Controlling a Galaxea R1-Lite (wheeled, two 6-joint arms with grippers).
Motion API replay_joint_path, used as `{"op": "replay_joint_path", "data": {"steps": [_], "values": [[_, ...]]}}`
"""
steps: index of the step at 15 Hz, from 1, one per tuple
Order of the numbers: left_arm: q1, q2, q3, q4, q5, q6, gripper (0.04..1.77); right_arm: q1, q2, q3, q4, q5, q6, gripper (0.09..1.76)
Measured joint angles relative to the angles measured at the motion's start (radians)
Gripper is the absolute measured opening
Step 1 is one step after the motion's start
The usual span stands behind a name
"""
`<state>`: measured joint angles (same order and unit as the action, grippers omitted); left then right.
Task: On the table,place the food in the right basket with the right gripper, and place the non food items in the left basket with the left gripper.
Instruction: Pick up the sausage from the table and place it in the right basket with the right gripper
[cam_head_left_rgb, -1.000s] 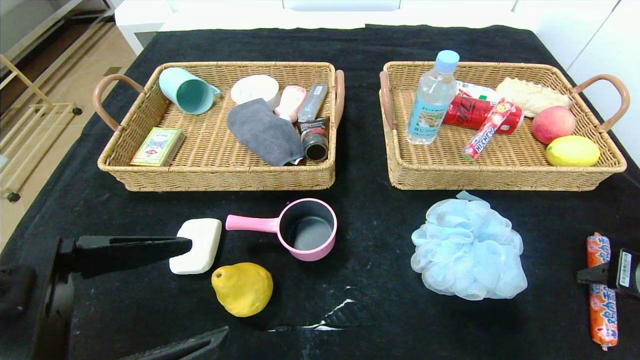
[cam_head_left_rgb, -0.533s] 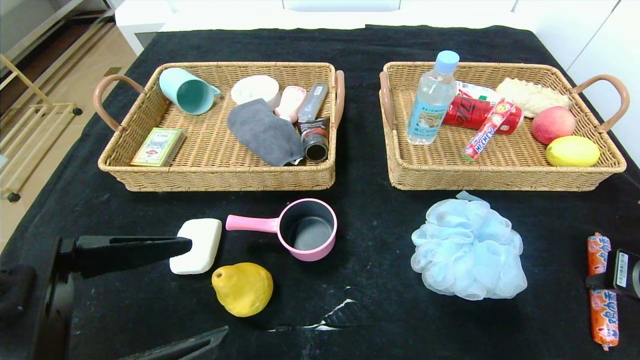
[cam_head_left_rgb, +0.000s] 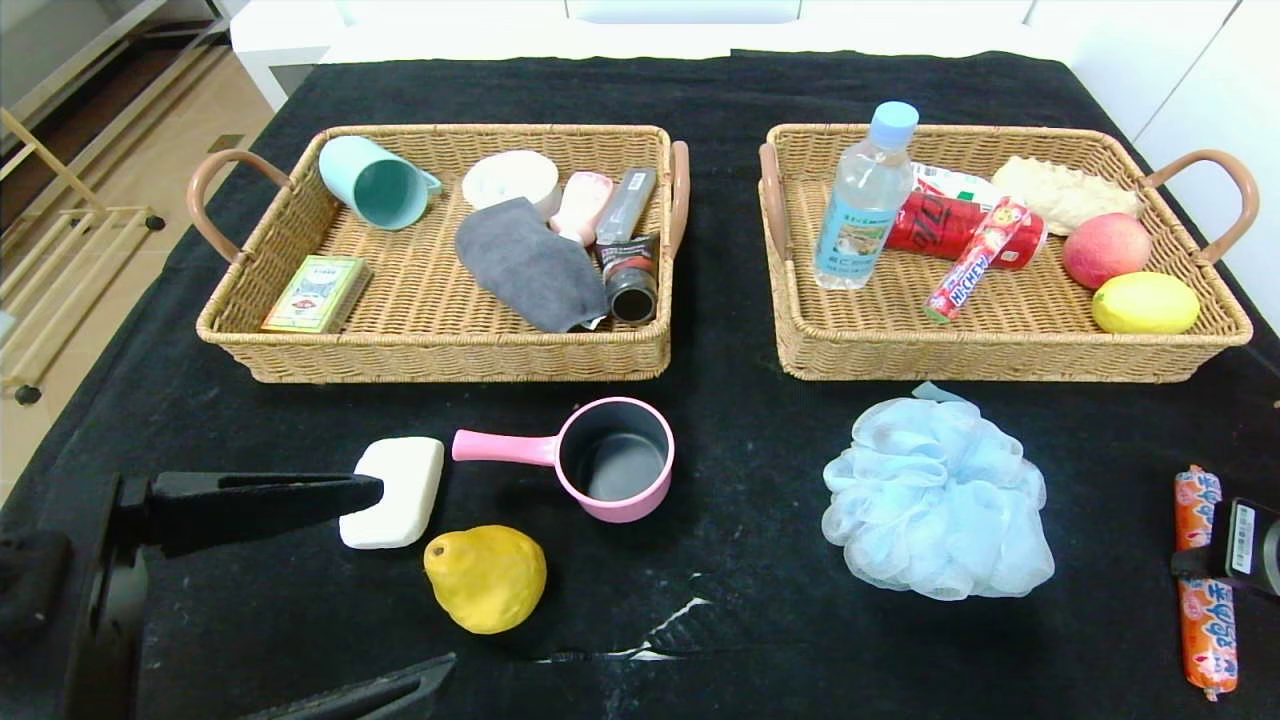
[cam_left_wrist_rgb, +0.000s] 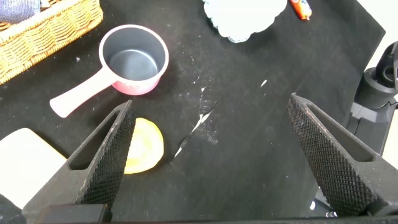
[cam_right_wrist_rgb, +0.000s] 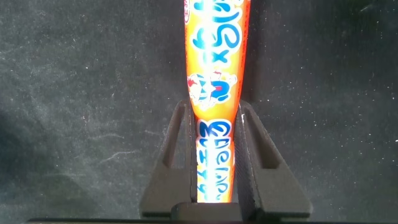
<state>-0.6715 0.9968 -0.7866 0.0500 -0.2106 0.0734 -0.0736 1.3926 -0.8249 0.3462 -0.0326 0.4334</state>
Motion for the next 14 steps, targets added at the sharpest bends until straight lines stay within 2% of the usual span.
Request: {"op": "replay_joint_path", "data": {"steps": [7,14], "values": [[0.0,0.001,0.001,0.0,0.0,0.0,1.76,0.0,-0.03,-0.003,-0.002,-0.008,-0.009,0.44],[0.0,-0.002,0.003,-0.002,0.0,0.001,1.76,0.016,-0.137,-0.103,0.009,-0.066,-0.1,0.44]]}}
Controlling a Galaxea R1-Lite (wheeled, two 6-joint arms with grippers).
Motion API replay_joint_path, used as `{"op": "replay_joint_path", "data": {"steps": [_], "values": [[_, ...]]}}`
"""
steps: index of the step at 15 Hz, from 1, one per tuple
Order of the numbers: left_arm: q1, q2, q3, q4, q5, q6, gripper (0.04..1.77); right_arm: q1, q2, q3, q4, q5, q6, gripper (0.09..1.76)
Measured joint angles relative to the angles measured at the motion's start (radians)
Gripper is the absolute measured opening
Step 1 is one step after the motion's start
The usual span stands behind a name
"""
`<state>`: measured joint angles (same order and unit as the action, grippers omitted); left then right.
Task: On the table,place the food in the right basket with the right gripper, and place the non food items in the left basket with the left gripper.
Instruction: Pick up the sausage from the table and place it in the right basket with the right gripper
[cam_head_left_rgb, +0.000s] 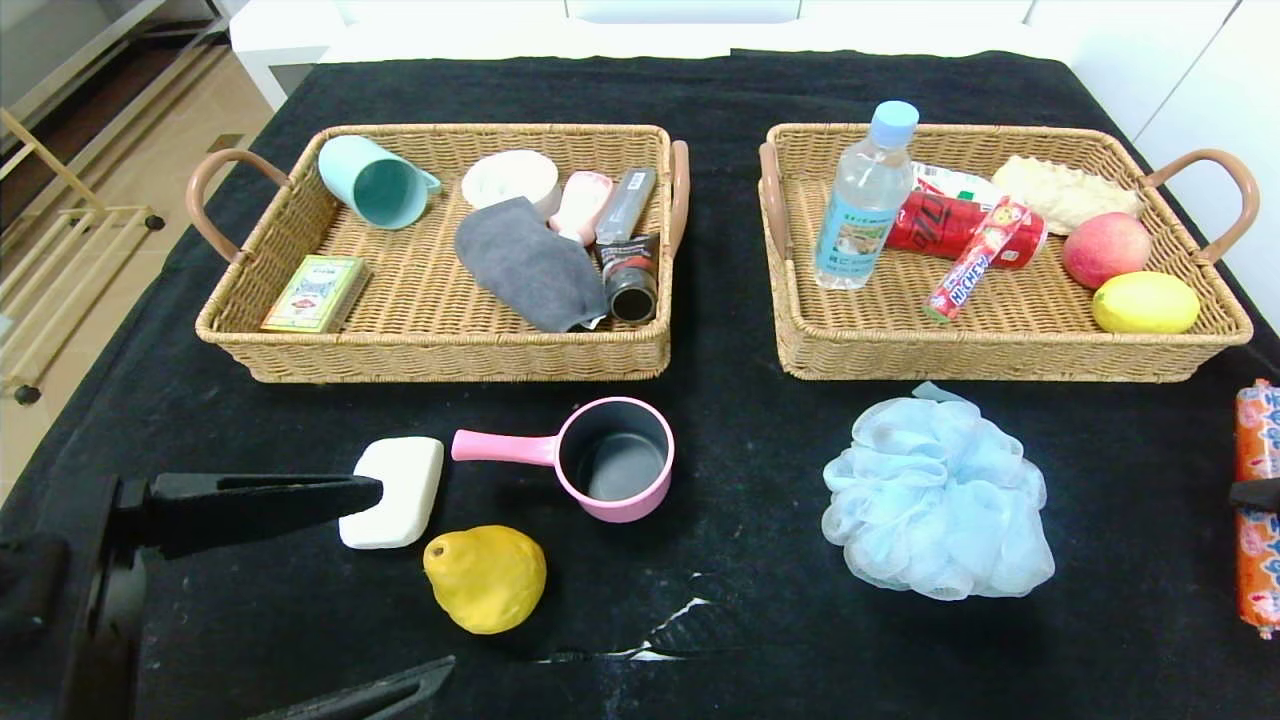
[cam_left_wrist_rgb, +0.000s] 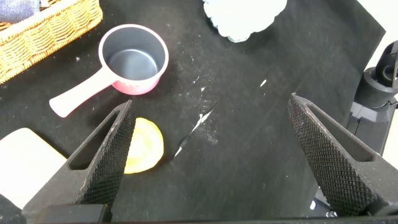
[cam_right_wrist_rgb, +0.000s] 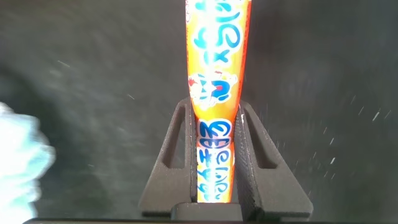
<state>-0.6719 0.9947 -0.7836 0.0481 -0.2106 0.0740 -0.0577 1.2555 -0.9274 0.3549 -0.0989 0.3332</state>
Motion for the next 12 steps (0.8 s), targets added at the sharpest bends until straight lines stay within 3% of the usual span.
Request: {"op": "replay_joint_path", "data": {"steps": [4,12], "values": [[0.0,-0.002,0.0,-0.001,0.0,0.005,1.76,0.049,-0.005,-0.1,0.0,0.0,-0.049,0.44],[0.0,-0.003,0.0,-0.001,0.0,0.007,1.76,0.084,0.166,-0.437,-0.001,0.0,-0.1,0.44]]}}
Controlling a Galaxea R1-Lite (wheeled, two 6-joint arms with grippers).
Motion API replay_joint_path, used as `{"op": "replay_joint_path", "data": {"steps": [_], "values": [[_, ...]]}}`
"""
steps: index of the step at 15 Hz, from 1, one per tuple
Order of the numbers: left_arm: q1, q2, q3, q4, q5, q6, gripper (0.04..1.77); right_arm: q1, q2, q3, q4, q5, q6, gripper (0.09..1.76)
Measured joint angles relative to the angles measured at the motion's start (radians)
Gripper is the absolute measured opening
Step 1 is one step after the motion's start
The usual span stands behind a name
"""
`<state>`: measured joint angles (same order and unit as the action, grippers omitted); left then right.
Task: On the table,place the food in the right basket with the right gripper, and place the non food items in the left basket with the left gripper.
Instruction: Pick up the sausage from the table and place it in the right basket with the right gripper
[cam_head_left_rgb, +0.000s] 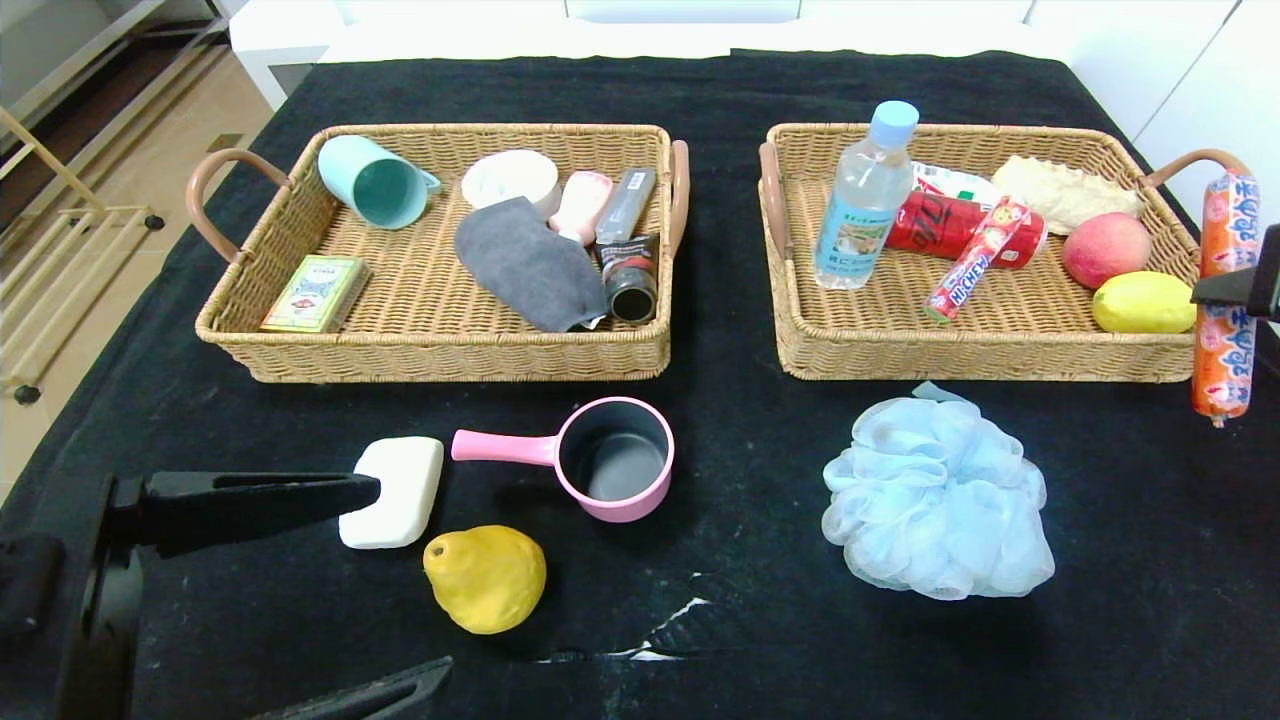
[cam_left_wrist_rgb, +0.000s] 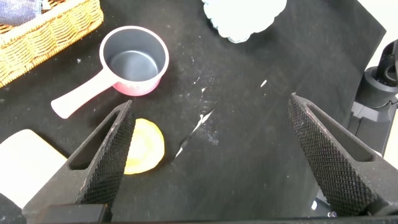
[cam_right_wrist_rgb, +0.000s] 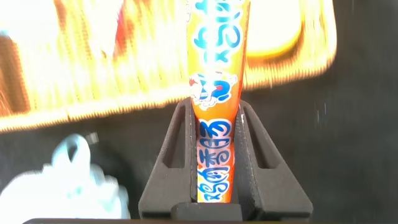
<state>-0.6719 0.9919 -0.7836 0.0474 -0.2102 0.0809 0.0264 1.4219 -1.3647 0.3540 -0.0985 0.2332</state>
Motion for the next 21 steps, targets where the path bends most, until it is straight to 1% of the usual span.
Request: {"op": "replay_joint_path", "data": {"steps": [3,5,11,14,16,21], "values": [[0.0,0.0,0.0,0.0,0.0,0.001,1.76,0.004,0.087,-0.133,-0.001,-0.004,-0.019,0.44],[0.0,0.0,0.0,0.0,0.0,0.001,1.76,0.009,0.144,-0.209,-0.006,-0.024,-0.036,0.44],[0.0,0.001,0.001,0.001,0.0,0.002,1.76,0.036,0.266,-0.359,-0.014,-0.039,-0.051,0.44],[-0.011,0.0,0.001,0.001,0.001,0.0,1.76,0.047,0.32,-0.406,-0.057,-0.067,-0.062,0.44],[-0.014,-0.001,0.002,0.001,0.001,0.0,1.76,0.048,0.351,-0.415,-0.101,-0.091,-0.081,0.44],[-0.015,-0.002,0.001,0.001,0.001,0.0,1.76,0.05,0.38,-0.418,-0.105,-0.094,-0.082,0.46]]}}
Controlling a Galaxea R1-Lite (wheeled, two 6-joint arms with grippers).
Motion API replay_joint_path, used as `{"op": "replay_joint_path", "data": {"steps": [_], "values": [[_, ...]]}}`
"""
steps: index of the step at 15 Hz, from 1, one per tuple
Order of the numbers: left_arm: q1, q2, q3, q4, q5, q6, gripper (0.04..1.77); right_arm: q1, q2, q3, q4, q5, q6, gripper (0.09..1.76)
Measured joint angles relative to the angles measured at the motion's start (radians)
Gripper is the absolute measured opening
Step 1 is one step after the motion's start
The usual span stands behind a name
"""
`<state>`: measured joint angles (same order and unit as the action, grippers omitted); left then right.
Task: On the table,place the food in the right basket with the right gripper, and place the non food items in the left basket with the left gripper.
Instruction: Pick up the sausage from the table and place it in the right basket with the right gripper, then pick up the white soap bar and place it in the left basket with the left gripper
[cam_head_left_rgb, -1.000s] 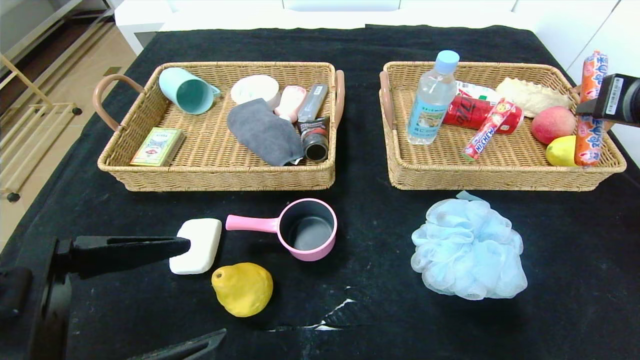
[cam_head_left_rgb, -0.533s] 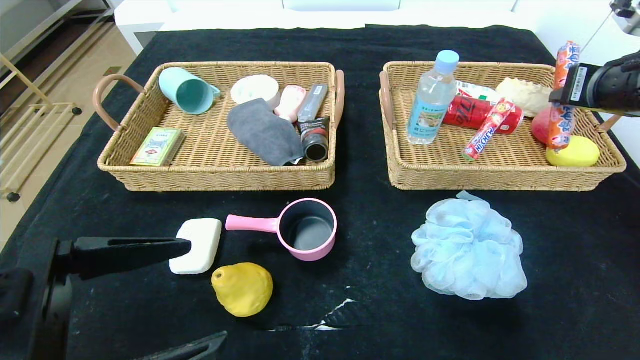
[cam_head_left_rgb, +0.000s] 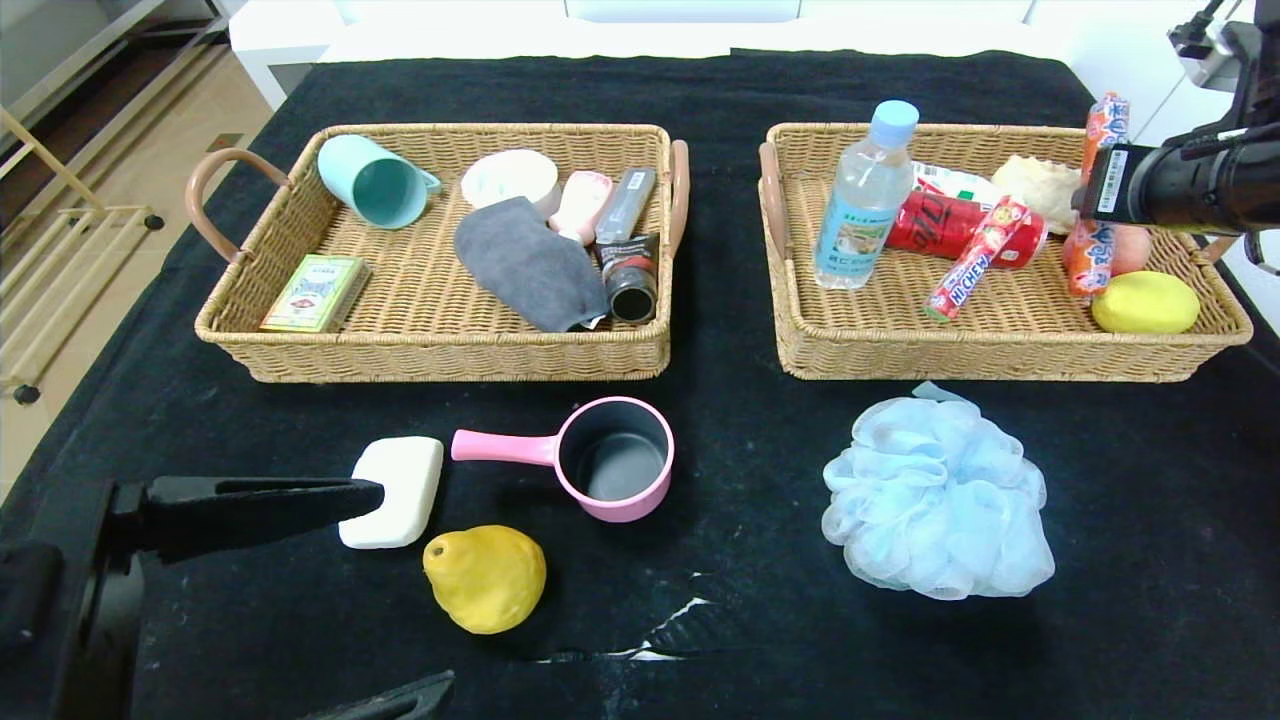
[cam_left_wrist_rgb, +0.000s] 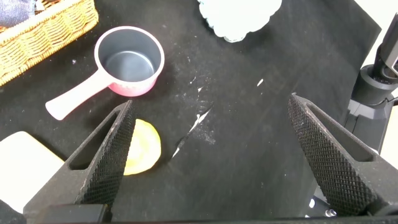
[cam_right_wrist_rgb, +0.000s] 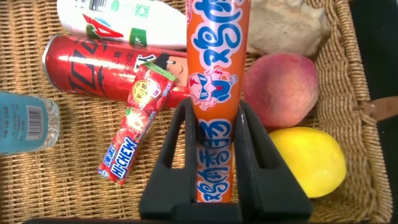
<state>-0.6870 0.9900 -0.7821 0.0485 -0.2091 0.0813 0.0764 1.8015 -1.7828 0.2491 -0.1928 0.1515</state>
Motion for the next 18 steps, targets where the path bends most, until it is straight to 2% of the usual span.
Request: {"op": "replay_joint_path", "data": {"steps": [3,8,11,14,18], "values": [[0.0,-0.001,0.0,0.0,0.0,0.001,1.76,0.0,0.0,0.0,-0.001,-0.011,-0.002,0.86],[0.0,-0.001,0.0,-0.001,0.0,0.001,1.76,0.002,-0.009,0.012,0.002,-0.02,-0.001,1.26],[0.0,-0.001,0.0,-0.001,0.002,0.0,1.76,0.015,-0.033,0.041,0.005,-0.019,-0.001,1.4],[0.0,-0.001,0.0,-0.002,0.002,0.0,1.76,0.053,-0.096,0.122,0.004,-0.012,-0.004,1.5],[0.0,-0.001,0.0,-0.003,0.001,0.0,1.76,0.123,-0.241,0.266,0.0,0.138,-0.05,1.58]]}}
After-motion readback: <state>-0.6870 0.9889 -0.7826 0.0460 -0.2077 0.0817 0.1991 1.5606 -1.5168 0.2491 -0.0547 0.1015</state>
